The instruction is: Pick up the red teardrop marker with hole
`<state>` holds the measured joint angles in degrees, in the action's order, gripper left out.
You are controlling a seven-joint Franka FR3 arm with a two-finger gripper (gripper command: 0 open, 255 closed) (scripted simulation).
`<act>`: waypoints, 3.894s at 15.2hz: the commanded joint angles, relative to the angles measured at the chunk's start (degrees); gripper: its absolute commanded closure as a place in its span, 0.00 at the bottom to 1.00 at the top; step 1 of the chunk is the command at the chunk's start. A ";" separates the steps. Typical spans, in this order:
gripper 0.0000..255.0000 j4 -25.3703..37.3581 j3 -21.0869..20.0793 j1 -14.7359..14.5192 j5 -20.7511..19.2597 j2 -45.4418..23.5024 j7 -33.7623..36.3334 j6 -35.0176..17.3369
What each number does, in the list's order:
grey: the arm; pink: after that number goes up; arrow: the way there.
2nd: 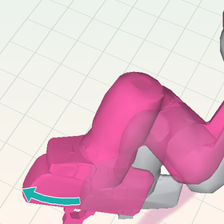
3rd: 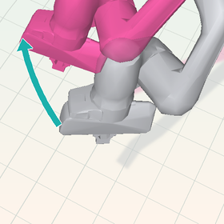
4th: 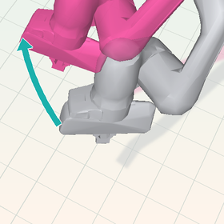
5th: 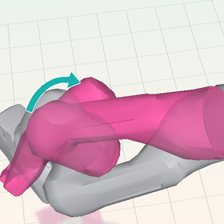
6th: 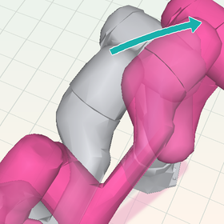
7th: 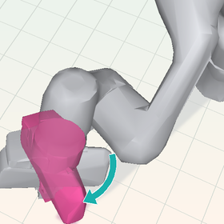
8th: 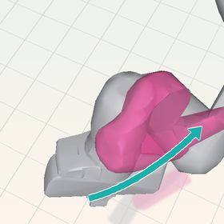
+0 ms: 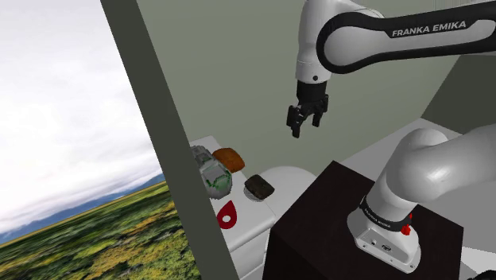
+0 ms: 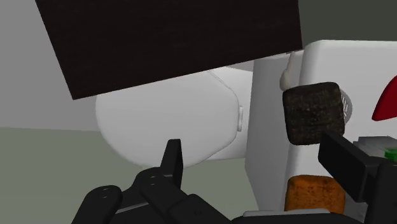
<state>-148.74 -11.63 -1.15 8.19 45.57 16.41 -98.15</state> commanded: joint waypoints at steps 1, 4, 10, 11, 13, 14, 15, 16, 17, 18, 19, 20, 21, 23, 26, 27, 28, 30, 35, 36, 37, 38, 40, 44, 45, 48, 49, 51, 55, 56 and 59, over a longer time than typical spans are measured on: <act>0.00 -1.27 -2.92 -0.64 2.48 -0.67 4.42 -2.64; 0.00 -2.69 -7.50 -1.51 5.93 -2.72 10.70 -7.15; 0.00 -2.65 -17.30 -1.85 11.18 -10.57 23.34 -17.41; 0.00 -2.28 -19.01 -1.62 11.67 -12.32 25.51 -19.23; 0.00 -1.22 -22.54 -0.83 12.17 -16.17 29.99 -22.92; 0.00 -0.55 -24.32 -0.27 12.11 -18.27 32.35 -24.77; 0.00 0.21 -26.14 0.40 11.82 -20.48 34.79 -26.62; 0.00 1.06 -27.99 1.21 11.26 -22.80 37.36 -28.46; 0.00 1.99 -29.89 2.14 10.39 -25.23 40.08 -30.28; 0.00 3.00 -31.78 3.18 9.14 -27.81 42.99 -32.08; 0.00 4.10 -33.70 4.33 7.46 -30.54 46.14 -33.83; 0.00 5.27 -35.61 5.58 5.28 -33.44 49.59 -35.51; 0.00 6.52 -37.51 6.92 2.50 -36.54 53.39 -37.10; 0.00 9.34 -40.55 9.11 -5.21 -43.55 62.34 -39.76; 0.00 13.33 -40.17 8.06 -16.43 -52.44 73.99 -41.35; 0.00 13.20 -39.57 7.54 -17.56 -53.33 74.79 -42.01; 0.00 13.08 -39.07 7.14 -18.74 -54.24 75.62 -42.66; 0.00 12.91 -38.03 6.32 -21.14 -56.05 77.31 -43.92; 0.00 12.76 -35.80 4.56 -25.34 -59.19 80.25 -46.04; 1.00 12.72 -35.84 4.57 -25.29 -59.14 80.25 -46.04; 1.00 12.74 -35.83 4.57 -25.29 -59.15 80.24 -46.02; 1.00 12.73 -35.82 4.60 -25.28 -59.14 80.20 -46.03; 1.00 12.73 -35.82 4.59 -25.29 -59.16 80.22 -46.04; 1.00 12.70 -35.80 4.57 -25.33 -59.17 80.26 -46.08; 1.00 12.76 -35.80 4.56 -25.34 -59.19 80.26 -46.03; 1.00 12.87 -37.73 6.09 -21.84 -56.57 77.80 -44.27; 1.00 12.94 -38.31 6.55 -20.65 -55.67 76.97 -43.65; 1.00 13.13 -39.35 7.38 -18.26 -53.86 75.29 -42.39; 1.00 13.72 -40.83 8.58 -13.57 -50.19 71.95 -39.68; 1.00 13.92 -41.07 8.80 -12.45 -49.27 71.15 -38.96; 1.00 14.60 -41.45 9.16 -9.28 -46.59 68.86 -36.72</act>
<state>-134.53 -52.93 7.94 -2.11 -1.86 85.93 -135.77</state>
